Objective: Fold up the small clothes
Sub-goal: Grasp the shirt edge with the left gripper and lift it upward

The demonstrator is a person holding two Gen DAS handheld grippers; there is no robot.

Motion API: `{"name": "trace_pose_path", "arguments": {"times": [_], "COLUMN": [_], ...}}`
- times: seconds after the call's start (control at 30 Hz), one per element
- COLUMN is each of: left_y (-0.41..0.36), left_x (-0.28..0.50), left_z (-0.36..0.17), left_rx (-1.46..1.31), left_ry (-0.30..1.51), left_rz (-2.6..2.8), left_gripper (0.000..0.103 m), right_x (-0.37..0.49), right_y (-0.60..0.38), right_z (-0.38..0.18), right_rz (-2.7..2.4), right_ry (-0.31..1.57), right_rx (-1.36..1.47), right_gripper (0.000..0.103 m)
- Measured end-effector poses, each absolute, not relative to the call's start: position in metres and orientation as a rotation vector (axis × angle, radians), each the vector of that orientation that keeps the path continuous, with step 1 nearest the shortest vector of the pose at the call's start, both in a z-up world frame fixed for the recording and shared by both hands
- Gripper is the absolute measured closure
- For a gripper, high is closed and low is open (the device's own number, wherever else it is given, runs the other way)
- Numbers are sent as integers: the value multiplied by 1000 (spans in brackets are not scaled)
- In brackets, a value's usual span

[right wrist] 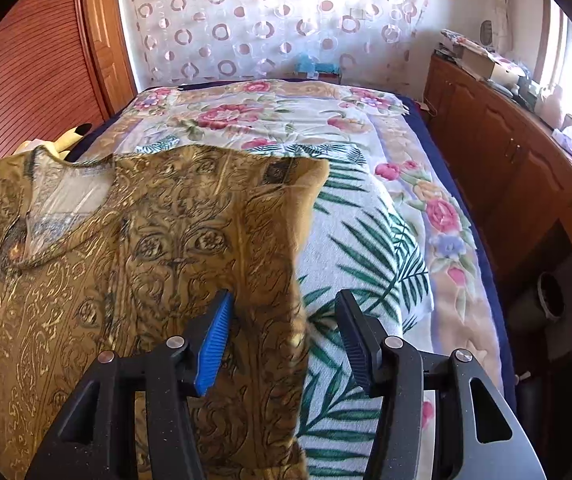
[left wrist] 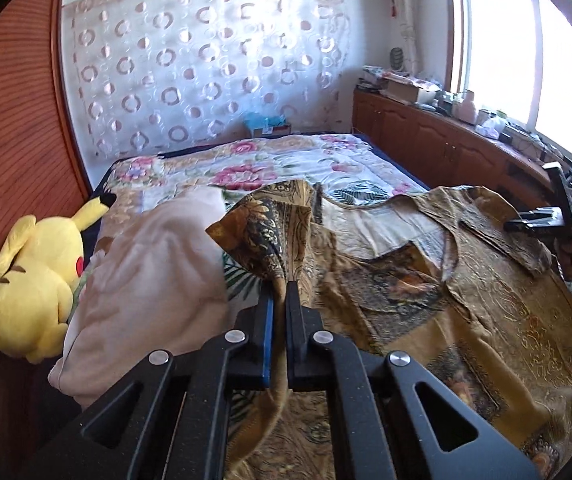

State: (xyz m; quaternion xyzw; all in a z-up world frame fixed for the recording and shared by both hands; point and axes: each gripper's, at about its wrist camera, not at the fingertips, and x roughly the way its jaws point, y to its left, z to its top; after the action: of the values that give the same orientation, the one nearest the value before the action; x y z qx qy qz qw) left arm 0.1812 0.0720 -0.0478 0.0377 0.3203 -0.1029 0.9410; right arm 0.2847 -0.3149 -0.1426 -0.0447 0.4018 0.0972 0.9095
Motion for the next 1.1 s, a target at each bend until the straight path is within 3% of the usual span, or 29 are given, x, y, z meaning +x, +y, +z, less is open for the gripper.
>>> {"name": "trace_pose_path", "arguments": {"times": [0.17,0.23,0.3,0.33,0.4,0.8,1.1], "left_y": [58,53,51,51,51,81,116], "left_x": [168,162,157,155,147,80,33], "left_z": [-36,-34,-32,-33,-33,-37,-45], "left_rx": [104,110,119,118,114,36,-8], "left_ry": [621,617,612,611,606,554,559], "left_rz": [-240,-248,-255,-258,-264,-248,-180], "left_gripper": [98,98,98,98,98,98,98], "right_x": [303,308,310,308,297,143,54], "right_y": [-315,-315,-313,-311,-306,-307,-335], "right_z": [-143,-142,-141,-140,-134,-77,-100], "right_rz": [185,182,208,224,236,424,464], "right_ry": [848,845,846,843,800,506,533], "right_rx": [-81,-74,-66,-66,-87,-70,-52], "right_gripper": [49,56,87,96,101,102,102]}}
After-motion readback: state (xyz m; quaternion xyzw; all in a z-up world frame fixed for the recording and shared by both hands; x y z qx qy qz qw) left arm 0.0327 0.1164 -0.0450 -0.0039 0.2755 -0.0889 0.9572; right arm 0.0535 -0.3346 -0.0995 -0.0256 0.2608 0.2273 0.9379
